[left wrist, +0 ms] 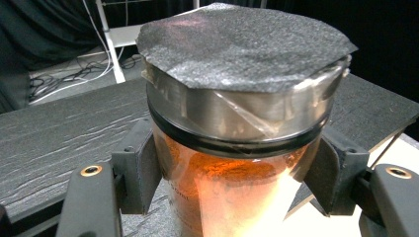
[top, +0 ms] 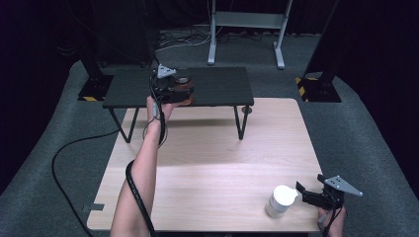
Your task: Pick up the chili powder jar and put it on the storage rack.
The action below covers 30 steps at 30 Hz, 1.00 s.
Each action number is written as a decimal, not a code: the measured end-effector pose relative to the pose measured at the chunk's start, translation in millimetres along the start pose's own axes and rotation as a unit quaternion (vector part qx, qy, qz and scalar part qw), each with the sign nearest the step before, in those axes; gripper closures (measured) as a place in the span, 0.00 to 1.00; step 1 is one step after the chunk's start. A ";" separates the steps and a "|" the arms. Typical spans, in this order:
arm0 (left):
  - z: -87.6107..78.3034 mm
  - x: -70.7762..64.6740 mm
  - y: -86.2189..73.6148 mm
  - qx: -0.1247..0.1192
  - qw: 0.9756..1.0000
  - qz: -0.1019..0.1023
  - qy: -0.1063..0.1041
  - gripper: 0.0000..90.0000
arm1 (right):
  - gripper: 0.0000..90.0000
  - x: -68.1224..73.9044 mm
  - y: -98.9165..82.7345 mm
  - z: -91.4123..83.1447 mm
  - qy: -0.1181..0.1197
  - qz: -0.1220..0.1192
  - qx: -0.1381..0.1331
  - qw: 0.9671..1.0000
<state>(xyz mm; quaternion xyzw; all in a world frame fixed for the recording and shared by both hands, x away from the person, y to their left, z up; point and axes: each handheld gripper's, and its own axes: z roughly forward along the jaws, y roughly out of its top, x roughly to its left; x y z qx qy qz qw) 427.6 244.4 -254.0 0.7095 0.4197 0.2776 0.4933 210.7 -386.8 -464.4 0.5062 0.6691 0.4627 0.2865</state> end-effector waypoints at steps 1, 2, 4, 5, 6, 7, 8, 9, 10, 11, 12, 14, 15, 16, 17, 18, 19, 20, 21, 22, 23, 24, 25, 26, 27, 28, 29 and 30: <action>-0.2 -0.7 0.3 0.000 1.000 0.001 0.001 0.35 | 0.01 0.0 0.1 0.0 0.000 0.000 0.000 1.000; -0.3 -1.1 0.3 0.000 1.000 0.001 0.002 0.35 | 0.01 -0.1 0.0 0.0 0.000 0.000 0.000 1.000; -0.7 -1.5 0.6 0.002 1.000 0.000 0.003 0.35 | 0.01 -0.1 0.0 0.0 0.000 0.000 0.000 1.000; -1.0 -2.0 1.3 0.004 1.000 -0.003 0.004 0.34 | 0.01 -0.1 0.2 0.1 0.000 0.000 0.001 1.000; -1.6 -1.9 1.8 0.005 1.000 -0.005 0.003 0.33 | 0.01 0.0 0.2 0.1 0.000 0.000 0.001 1.000; -2.6 -2.8 3.1 0.009 1.000 -0.004 0.004 0.32 | 0.01 0.2 0.1 0.0 0.000 0.000 0.000 1.000; -4.0 -5.4 6.3 0.017 1.000 -0.003 0.009 0.29 | 0.01 0.4 0.0 -0.1 -0.001 -0.001 0.000 1.000; -5.0 -5.5 7.9 0.021 1.000 -0.002 0.008 0.23 | 0.01 0.5 -0.2 -0.2 -0.001 -0.002 0.000 1.000; -6.7 -4.9 10.1 0.026 1.000 0.000 0.004 0.20 | 0.01 0.5 0.1 -0.1 0.000 -0.001 0.000 1.000; -8.5 -5.8 13.1 0.034 0.999 0.001 0.005 0.18 | 0.01 0.4 0.5 0.0 0.000 -0.002 0.002 1.000; -10.7 -5.0 15.2 0.040 0.999 0.002 0.001 0.14 | 0.01 0.5 0.7 0.1 0.000 -0.002 0.002 1.000; -15.5 -4.9 20.0 0.054 0.999 0.003 -0.003 0.08 | 0.01 0.7 0.6 0.1 -0.001 -0.003 0.002 1.000; -20.7 -4.8 22.2 0.063 0.998 0.004 -0.006 0.05 | 0.01 0.9 0.6 0.0 -0.001 -0.003 0.002 1.000; -20.7 -4.8 22.2 0.063 0.998 0.004 -0.006 0.03 | 0.01 0.9 0.6 0.0 -0.001 -0.003 0.002 1.000; -26.5 -6.9 24.9 0.076 0.997 0.011 -0.004 0.02 | 0.01 1.4 0.5 -0.1 -0.002 -0.004 0.002 1.000; -29.6 -7.7 25.2 0.081 0.997 0.013 -0.004 0.01 | 0.01 1.7 0.8 0.0 -0.002 -0.004 0.003 1.000; -29.6 -7.7 25.2 0.081 0.997 0.013 -0.004 0.01 | 0.01 2.0 1.1 0.2 -0.003 -0.004 0.004 1.000; -32.7 -8.2 25.5 0.087 0.996 0.017 -0.004 0.01 | 0.01 2.0 1.1 0.2 -0.003 -0.004 0.004 1.000; -36.0 -8.7 24.2 0.090 0.996 0.022 -0.006 0.00 | 0.01 2.1 1.2 0.2 -0.003 -0.004 0.004 1.000; -39.1 -8.9 22.5 0.093 0.995 0.026 -0.009 0.00 | 0.01 2.3 1.2 0.2 -0.003 -0.005 0.004 1.000; -42.1 -10.3 20.8 0.097 0.995 0.033 -0.008 0.00 | 0.01 2.5 1.2 0.3 -0.004 -0.005 0.004 1.000; -44.7 -11.6 18.2 0.100 0.994 0.038 -0.008 0.00 | 0.01 2.5 1.3 0.3 -0.004 -0.005 0.004 1.000; -49.6 -12.4 11.7 0.106 0.993 0.043 -0.011 0.00 | 0.01 2.7 1.3 0.3 -0.004 -0.005 0.004 1.000; -49.6 -12.4 11.7 0.106 0.993 0.043 -0.011 0.00 | 0.01 2.7 1.3 0.3 -0.004 -0.005 0.004 1.000; -51.4 -13.4 7.9 0.109 0.993 0.045 -0.011 0.00 | 0.01 2.8 1.3 0.4 -0.005 -0.006 0.004 1.000; -52.8 -14.3 4.1 0.114 0.992 0.049 -0.012 0.00 | 0.01 2.9 1.4 0.4 -0.005 -0.006 0.005 1.000; -55.7 -17.1 -5.8 0.117 0.992 0.053 -0.009 0.00 | 0.01 3.0 1.4 0.4 -0.005 -0.006 0.005 1.000; -56.9 -17.7 -11.3 0.120 0.991 0.054 -0.011 0.00 | 0.01 3.2 1.5 0.5 -0.006 -0.006 0.005 1.000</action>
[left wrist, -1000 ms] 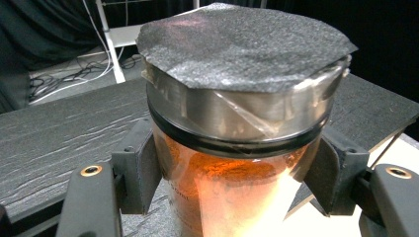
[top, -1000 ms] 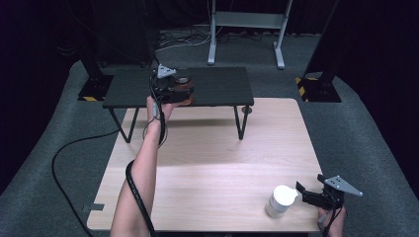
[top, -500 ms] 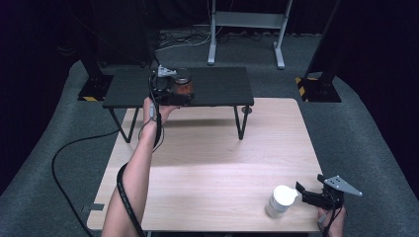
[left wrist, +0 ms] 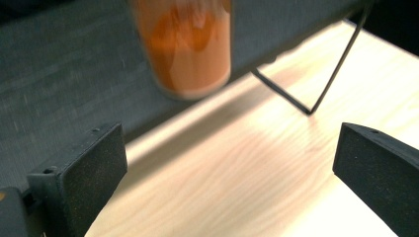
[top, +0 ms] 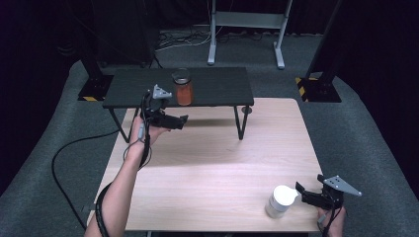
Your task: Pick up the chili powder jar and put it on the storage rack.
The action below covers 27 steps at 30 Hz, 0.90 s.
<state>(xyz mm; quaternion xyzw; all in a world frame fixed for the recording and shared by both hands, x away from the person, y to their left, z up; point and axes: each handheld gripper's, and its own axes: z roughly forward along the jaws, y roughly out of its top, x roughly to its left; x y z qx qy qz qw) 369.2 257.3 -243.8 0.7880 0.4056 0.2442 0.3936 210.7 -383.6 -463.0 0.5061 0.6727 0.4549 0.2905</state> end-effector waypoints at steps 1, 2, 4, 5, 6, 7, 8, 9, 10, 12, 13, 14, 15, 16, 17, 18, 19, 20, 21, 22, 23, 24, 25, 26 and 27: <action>0.0 0.0 0.0 0.000 1.000 0.000 0.000 0.00 | 0.01 0.0 0.0 0.0 0.000 0.000 0.000 1.000; 0.6 -1.2 -5.4 0.003 1.000 0.002 -0.002 0.00 | 0.01 0.1 0.1 0.0 0.000 0.000 0.000 1.000; 2.3 -4.9 -18.1 0.006 1.000 0.005 -0.003 0.00 | 0.01 0.2 0.3 0.1 -0.001 0.000 0.001 1.000; 5.1 -8.5 -30.9 0.013 1.000 0.009 -0.007 0.00 | 0.01 0.5 0.2 0.1 -0.001 -0.001 0.001 1.000; 5.1 -8.5 -30.9 0.013 1.000 0.009 -0.007 0.00 | 0.01 0.5 0.2 0.1 -0.001 -0.001 0.001 1.000; 8.5 -12.5 -44.4 0.021 1.000 0.012 -0.008 0.00 | 0.01 0.4 0.2 0.1 -0.001 -0.001 0.001 1.000; 10.6 -14.0 -52.2 0.023 1.000 0.009 -0.010 0.00 | 0.01 0.1 0.2 0.1 -0.001 0.000 0.001 1.000; 10.6 -14.0 -52.2 0.023 1.000 0.009 -0.010 0.00 | 0.01 0.1 0.2 0.1 -0.001 0.000 0.001 1.000; 12.5 -15.5 -59.5 0.027 1.000 0.009 -0.012 0.00 | 0.01 0.1 0.3 0.1 -0.001 0.001 0.001 1.000; 16.9 -19.8 -72.4 0.038 0.999 0.011 -0.010 0.00 | 0.01 0.5 0.4 0.2 -0.002 0.000 0.001 1.000; 21.4 -23.6 -86.4 0.045 0.999 0.008 -0.008 0.00 | 0.01 0.9 0.6 0.4 -0.002 -0.001 0.002 1.000; 21.4 -23.6 -86.4 0.045 0.999 0.008 -0.008 0.00 | 0.01 0.9 0.6 0.4 -0.002 -0.001 0.002 1.000; 24.4 -23.5 -93.2 0.049 0.999 0.004 -0.013 0.00 | 0.01 1.4 0.7 0.5 -0.003 -0.001 0.002 1.000; 27.5 -23.7 -100.7 0.052 0.999 0.000 -0.018 0.00 | 0.01 2.6 1.3 0.6 -0.005 -0.004 0.004 1.000; 30.8 -24.3 -107.6 0.055 0.998 -0.004 -0.021 0.00 | 0.01 3.1 1.6 0.8 -0.006 -0.005 0.005 1.000; 33.9 -24.6 -114.5 0.058 0.998 -0.008 -0.025 0.00 | 0.01 3.1 1.6 0.8 -0.006 -0.005 0.005 1.000; 36.8 -24.9 -121.5 0.062 0.998 -0.013 -0.028 0.00 | 0.01 3.2 1.8 0.9 -0.006 -0.005 0.005 1.000; 39.9 -25.1 -127.9 0.067 0.997 -0.018 -0.032 0.00 | 0.01 3.1 1.8 1.0 -0.006 -0.005 0.005 1.000; 45.1 -27.1 -141.3 0.074 0.996 -0.025 -0.032 0.00 | 0.01 2.3 1.7 0.9 -0.006 -0.001 0.005 1.000; 45.1 -27.1 -141.3 0.074 0.996 -0.025 -0.032 0.00 | 0.01 2.3 1.7 0.9 -0.006 -0.001 0.005 1.000; 47.8 -29.9 -154.0 0.077 0.996 -0.030 -0.031 0.00 | 0.01 2.4 0.8 0.4 -0.007 0.002 0.002 1.000; 48.8 -31.5 -158.8 0.078 0.996 -0.028 -0.030 0.00 | 0.01 2.5 0.6 0.4 -0.007 0.001 0.002 1.000; 48.8 -31.5 -158.8 0.078 0.996 -0.028 -0.030 0.00 | 0.01 2.6 1.0 0.6 -0.007 0.000 0.003 1.000; 49.4 -33.1 -162.9 0.079 0.996 -0.026 -0.029 0.00 | 0.01 2.6 1.0 0.6 -0.007 0.000 0.003 1.000; 49.5 -34.4 -166.7 0.078 0.996 -0.025 -0.026 0.00 | 0.01 2.3 2.7 1.5 -0.006 -0.002 0.007 1.000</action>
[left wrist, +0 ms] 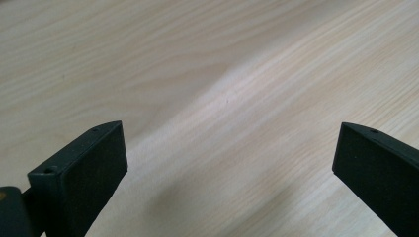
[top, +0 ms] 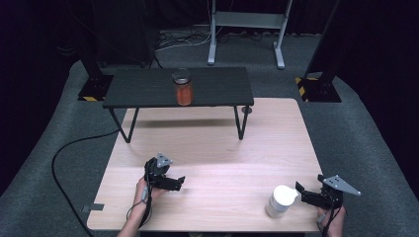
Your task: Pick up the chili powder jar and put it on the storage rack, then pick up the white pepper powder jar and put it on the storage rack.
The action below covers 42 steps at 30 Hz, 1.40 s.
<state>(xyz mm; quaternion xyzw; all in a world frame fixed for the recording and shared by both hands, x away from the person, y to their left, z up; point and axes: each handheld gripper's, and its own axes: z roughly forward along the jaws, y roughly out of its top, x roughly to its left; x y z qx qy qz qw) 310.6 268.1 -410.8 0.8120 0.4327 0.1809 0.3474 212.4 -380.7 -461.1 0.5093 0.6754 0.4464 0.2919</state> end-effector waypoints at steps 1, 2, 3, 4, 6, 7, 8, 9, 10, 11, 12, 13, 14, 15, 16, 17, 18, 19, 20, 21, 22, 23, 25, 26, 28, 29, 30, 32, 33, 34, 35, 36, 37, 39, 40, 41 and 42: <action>1.0 0.6 -7.1 -0.005 1.000 -0.008 -0.001 0.00 | 0.01 0.1 0.4 0.3 0.000 -0.001 0.001 1.000; 1.3 0.8 -10.2 -0.008 1.000 -0.013 -0.002 0.00 | 0.01 0.6 0.1 0.1 -0.001 -0.002 0.000 1.000; 1.6 0.8 -12.5 -0.009 1.000 -0.015 -0.002 0.00 | 0.01 1.5 -0.6 -0.2 -0.003 -0.001 -0.002 1.000; 1.6 0.8 -12.5 -0.009 1.000 -0.015 -0.002 0.00 | 0.01 2.1 -0.9 -0.5 -0.004 -0.001 -0.002 1.000; 2.3 -0.4 -14.7 -0.007 1.000 -0.014 0.001 0.00 | 0.01 2.1 -0.8 -0.4 -0.005 0.000 -0.002 1.000; 2.7 -1.8 -15.8 -0.007 1.000 -0.013 0.004 0.00 | 0.01 2.0 -0.5 -0.2 -0.004 -0.001 -0.001 1.000; 3.9 -1.7 -16.2 -0.001 1.000 -0.008 0.002 0.00 | 0.01 2.2 -0.4 -0.1 -0.005 -0.002 -0.001 1.000; 3.9 -1.7 -16.2 -0.001 1.000 -0.008 0.002 0.00 | 0.01 2.5 -0.5 -0.3 -0.005 -0.002 -0.001 1.000; 4.6 -2.2 -16.5 0.002 1.000 -0.007 0.003 0.00 | 0.01 2.6 -0.7 -0.5 -0.006 -0.001 -0.002 1.000; 5.0 -2.5 -17.5 0.003 1.000 -0.008 0.005 0.00 | 0.01 2.6 -0.7 -0.5 -0.006 -0.001 -0.002 1.000; 5.4 -1.8 -19.3 0.002 1.000 -0.012 0.004 0.00 | 0.01 2.0 -0.6 -0.3 -0.005 0.000 -0.002 1.000; 6.4 -1.2 -21.6 0.001 1.000 -0.017 0.003 0.00 | 0.01 2.0 -0.6 -0.3 -0.005 0.000 -0.002 1.000; 8.1 -1.8 -23.7 0.002 1.000 -0.017 0.005 0.01 | 0.01 2.3 -0.6 -0.3 -0.005 -0.001 -0.002 1.000; 8.1 -1.8 -23.7 0.002 1.000 -0.017 0.005 0.01 | 0.01 2.3 -0.6 -0.3 -0.005 -0.001 -0.002 1.000; 8.8 -3.0 -25.9 -0.001 1.000 -0.017 0.007 0.01 | 0.01 2.3 -0.9 -0.5 -0.005 -0.001 -0.002 1.000; 8.8 -3.9 -26.0 -0.001 1.000 -0.015 0.009 0.01 | 0.01 2.3 -0.9 -0.5 -0.005 -0.001 -0.002 1.000; 8.8 -3.7 -26.8 -0.004 1.000 -0.016 0.007 0.01 | 0.01 2.1 -1.3 -0.8 -0.005 0.000 -0.004 1.000; 8.8 -3.7 -26.8 -0.004 1.000 -0.016 0.007 0.01 | 0.01 2.1 -1.3 -0.8 -0.005 0.000 -0.004 1.000; 9.1 -4.4 -26.4 -0.002 1.000 -0.014 0.008 0.00 | 0.01 2.3 -1.4 -0.9 -0.005 0.000 -0.004 1.000; 9.1 -4.9 -26.4 -0.001 1.000 -0.011 0.008 0.00 | 0.01 2.3 -1.4 -0.9 -0.005 0.000 -0.004 1.000; 8.8 -4.9 -26.4 0.001 1.000 -0.004 0.006 0.00 | 0.01 3.2 -1.9 -1.1 -0.007 -0.002 -0.005 1.000; 8.8 -4.9 -26.4 0.001 1.000 -0.004 0.006 0.00 | 0.01 3.2 -1.9 -1.1 -0.007 -0.002 -0.005 1.000; 8.5 -4.5 -26.6 0.001 1.000 -0.003 0.005 0.00 | 0.01 3.4 -2.1 -1.1 -0.008 -0.002 -0.006 1.000; 8.5 -4.6 -26.7 0.001 1.000 -0.003 0.005 0.00 | 0.01 3.6 -2.2 -1.3 -0.008 -0.001 -0.006 1.000; 8.5 -4.8 -26.7 0.001 1.000 -0.003 0.005 0.00 | 0.01 4.4 -3.0 -1.7 -0.011 -0.002 -0.008 1.000; 8.6 -4.9 -26.9 0.000 1.000 -0.003 0.005 0.00 | 0.01 4.3 -2.7 -1.5 -0.011 -0.001 -0.007 1.000; 8.4 -5.3 -27.2 0.000 1.000 -0.004 0.006 0.00 | 0.01 4.5 -2.2 -1.3 -0.011 -0.001 -0.005 1.000; 7.7 -5.9 -28.1 0.000 1.000 -0.005 0.007 0.00 | 0.01 5.0 -3.7 -1.9 -0.011 -0.004 -0.010 1.000; 7.7 -5.9 -28.1 0.000 1.000 -0.005 0.007 0.00 | 0.01 4.6 -3.9 -2.1 -0.010 -0.004 -0.010 1.000; 7.8 -5.9 -28.1 0.000 1.000 -0.006 0.007 0.00 | 0.01 4.0 -3.5 -1.9 -0.009 -0.003 -0.009 1.000; 7.8 -5.9 -28.1 0.000 1.000 -0.006 0.007 0.00 | 0.01 2.9 -3.4 -2.0 -0.006 -0.003 -0.008 1.000; 7.6 -6.4 -28.2 -0.001 1.000 -0.005 0.008 0.00 | 0.01 2.1 -3.7 -2.2 -0.003 -0.003 -0.009 1.000; 7.6 -6.4 -28.2 -0.001 1.000 -0.005 0.008 0.01 | 0.01 2.1 -3.7 -2.2 -0.003 -0.003 -0.009 1.000; 7.2 -8.6 -28.6 -0.001 1.000 -0.007 0.013 0.01 | 0.01 2.1 -3.4 -2.1 -0.003 -0.003 -0.008 1.000; 7.0 -10.4 -29.0 -0.002 1.000 -0.008 0.016 0.01 | 0.00 1.5 -3.1 -2.0 0.000 -0.004 -0.007 1.000; 6.9 -10.7 -29.1 -0.002 1.000 -0.007 0.016 0.01 | 0.00 1.6 -2.1 -1.5 0.001 -0.007 -0.005 1.000; 7.0 -10.0 -29.0 -0.001 1.000 -0.008 0.015 0.01 | 0.00 1.6 -2.1 -1.5 0.001 -0.007 -0.005 1.000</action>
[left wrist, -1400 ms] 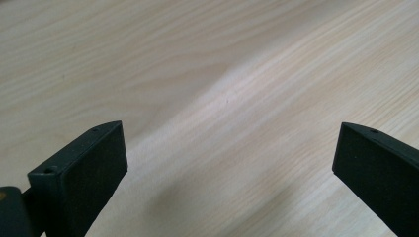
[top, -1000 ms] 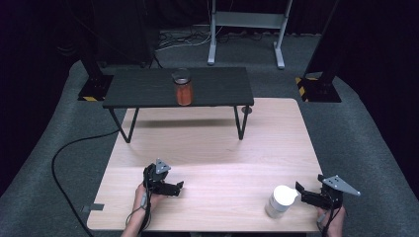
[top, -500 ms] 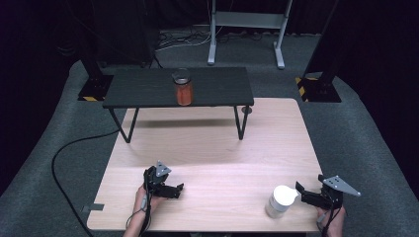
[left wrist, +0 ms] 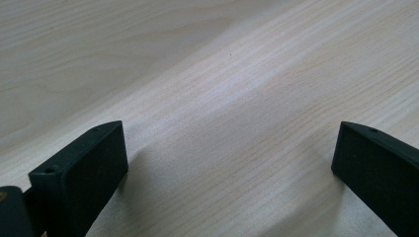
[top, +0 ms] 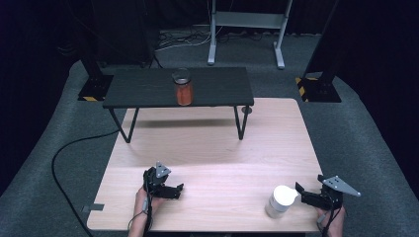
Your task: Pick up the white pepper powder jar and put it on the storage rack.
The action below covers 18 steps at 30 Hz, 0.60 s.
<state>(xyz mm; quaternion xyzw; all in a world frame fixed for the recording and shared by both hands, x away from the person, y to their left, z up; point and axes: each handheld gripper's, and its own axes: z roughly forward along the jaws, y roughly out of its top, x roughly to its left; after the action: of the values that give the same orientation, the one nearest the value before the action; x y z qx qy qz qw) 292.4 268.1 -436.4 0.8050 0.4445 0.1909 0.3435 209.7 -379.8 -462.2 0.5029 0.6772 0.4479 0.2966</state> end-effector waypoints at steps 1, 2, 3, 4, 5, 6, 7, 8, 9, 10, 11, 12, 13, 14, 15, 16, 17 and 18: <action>0.1 0.9 0.3 0.001 1.000 -0.001 -0.002 0.01 | 0.00 0.1 0.2 -0.1 0.001 -0.003 0.001 1.000; 0.0 0.7 0.3 0.001 1.000 -0.001 -0.001 0.01 | 0.00 3.3 -1.1 -0.9 -0.005 -0.008 -0.003 1.000; 0.0 0.3 0.2 0.001 1.000 -0.002 0.000 0.01 | 0.00 5.5 -1.6 -1.3 -0.009 -0.011 -0.004 1.000; -0.1 0.0 0.2 0.001 1.000 -0.002 0.000 0.01 | 0.00 5.0 0.1 -0.8 -0.007 -0.013 0.001 1.000; -0.1 0.0 0.2 0.001 1.000 -0.002 0.000 0.01 | 0.00 5.0 0.1 -0.8 -0.007 -0.013 0.001 1.000; -0.1 0.0 0.2 0.001 1.000 -0.002 0.000 0.01 | 0.00 3.5 2.4 0.0 -0.004 -0.013 0.006 1.000; -0.1 0.0 0.2 0.001 1.000 -0.003 0.000 0.01 | 0.00 1.5 3.8 -0.4 0.001 -0.012 0.009 1.000; 0.0 0.0 0.1 0.000 1.000 -0.003 0.000 0.01 | 0.00 -5.8 3.0 -3.9 0.021 -0.005 0.003 1.000; -0.1 -0.1 0.0 0.000 1.000 -0.002 0.000 0.01 | 0.00 -5.8 3.0 -3.9 0.021 -0.005 0.003 1.000; -0.1 0.0 0.0 0.000 1.000 -0.002 0.000 0.01 | 0.00 -11.4 4.3 -8.1 0.040 -0.003 0.003 0.999; -0.1 0.2 0.0 0.000 1.000 -0.002 -0.001 0.01 | 0.00 -11.4 4.3 -8.1 0.040 -0.003 0.003 0.999; -0.1 0.4 -0.1 0.000 1.000 -0.002 -0.001 0.01 | 0.00 -9.6 7.2 -14.5 0.045 -0.022 0.011 0.999; -0.1 0.4 -0.1 0.000 1.000 -0.002 -0.001 0.01 | 0.00 -9.6 7.2 -14.5 0.045 -0.022 0.011 0.999; -0.1 0.6 0.0 0.000 1.000 -0.002 -0.002 0.01 | 0.00 -10.5 8.8 -17.9 0.053 -0.028 0.015 0.998; -0.2 0.4 -0.1 0.000 1.000 -0.002 -0.001 0.02 | 0.00 -10.1 9.9 -21.6 0.059 -0.034 0.017 0.998; -0.2 0.1 -0.3 -0.001 1.000 -0.001 -0.001 0.02 | 0.00 -9.1 11.8 -25.9 0.067 -0.044 0.022 0.997; -0.2 0.0 -0.3 -0.001 1.000 -0.001 -0.001 0.02 | 0.00 -6.9 13.6 -28.7 0.069 -0.052 0.026 0.996; -0.2 0.2 -0.2 -0.001 1.000 -0.001 -0.001 0.02 | 0.00 -3.0 16.9 -32.4 0.072 -0.062 0.037 0.995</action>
<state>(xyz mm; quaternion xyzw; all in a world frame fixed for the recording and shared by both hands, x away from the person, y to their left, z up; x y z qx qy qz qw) 292.2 268.4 -436.4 0.8045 0.4450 0.1898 0.3447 190.1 -391.1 -433.4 0.4375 0.7425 0.4382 0.2556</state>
